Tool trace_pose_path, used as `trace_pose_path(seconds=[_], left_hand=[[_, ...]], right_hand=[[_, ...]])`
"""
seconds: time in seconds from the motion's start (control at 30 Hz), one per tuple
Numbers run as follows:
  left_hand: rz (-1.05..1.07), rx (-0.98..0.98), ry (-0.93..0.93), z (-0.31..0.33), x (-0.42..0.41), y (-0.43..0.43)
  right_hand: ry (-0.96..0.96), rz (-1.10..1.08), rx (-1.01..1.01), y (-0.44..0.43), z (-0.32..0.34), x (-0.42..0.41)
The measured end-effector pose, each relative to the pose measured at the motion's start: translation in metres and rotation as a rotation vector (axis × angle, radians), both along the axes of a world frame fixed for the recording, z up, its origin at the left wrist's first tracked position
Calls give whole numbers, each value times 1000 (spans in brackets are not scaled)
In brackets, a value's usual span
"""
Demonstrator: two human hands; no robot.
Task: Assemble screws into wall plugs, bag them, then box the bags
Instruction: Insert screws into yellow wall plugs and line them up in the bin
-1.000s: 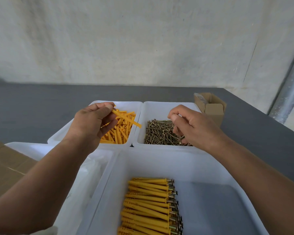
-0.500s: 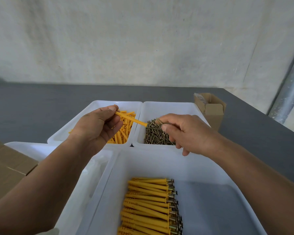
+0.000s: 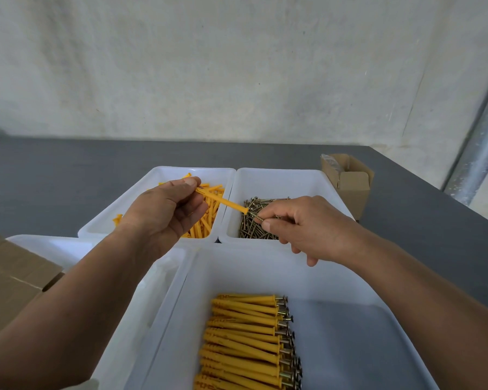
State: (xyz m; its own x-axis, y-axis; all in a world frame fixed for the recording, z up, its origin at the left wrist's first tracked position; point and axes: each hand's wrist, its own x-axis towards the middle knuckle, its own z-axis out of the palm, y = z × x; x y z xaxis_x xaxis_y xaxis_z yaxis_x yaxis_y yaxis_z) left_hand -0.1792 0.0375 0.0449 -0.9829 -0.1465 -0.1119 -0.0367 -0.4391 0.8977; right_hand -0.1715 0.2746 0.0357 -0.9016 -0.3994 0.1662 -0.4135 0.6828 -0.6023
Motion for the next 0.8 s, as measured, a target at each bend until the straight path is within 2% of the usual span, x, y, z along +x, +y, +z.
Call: trace_pose_path(seconds=[0.4, 0.8], left_hand=[[-70, -63, 7, -1, 2, 7], [-117, -77, 21, -2, 3, 8]], right_hand=[[-29, 3, -36, 0, -1, 0], [-40, -12, 27, 1, -1, -2]])
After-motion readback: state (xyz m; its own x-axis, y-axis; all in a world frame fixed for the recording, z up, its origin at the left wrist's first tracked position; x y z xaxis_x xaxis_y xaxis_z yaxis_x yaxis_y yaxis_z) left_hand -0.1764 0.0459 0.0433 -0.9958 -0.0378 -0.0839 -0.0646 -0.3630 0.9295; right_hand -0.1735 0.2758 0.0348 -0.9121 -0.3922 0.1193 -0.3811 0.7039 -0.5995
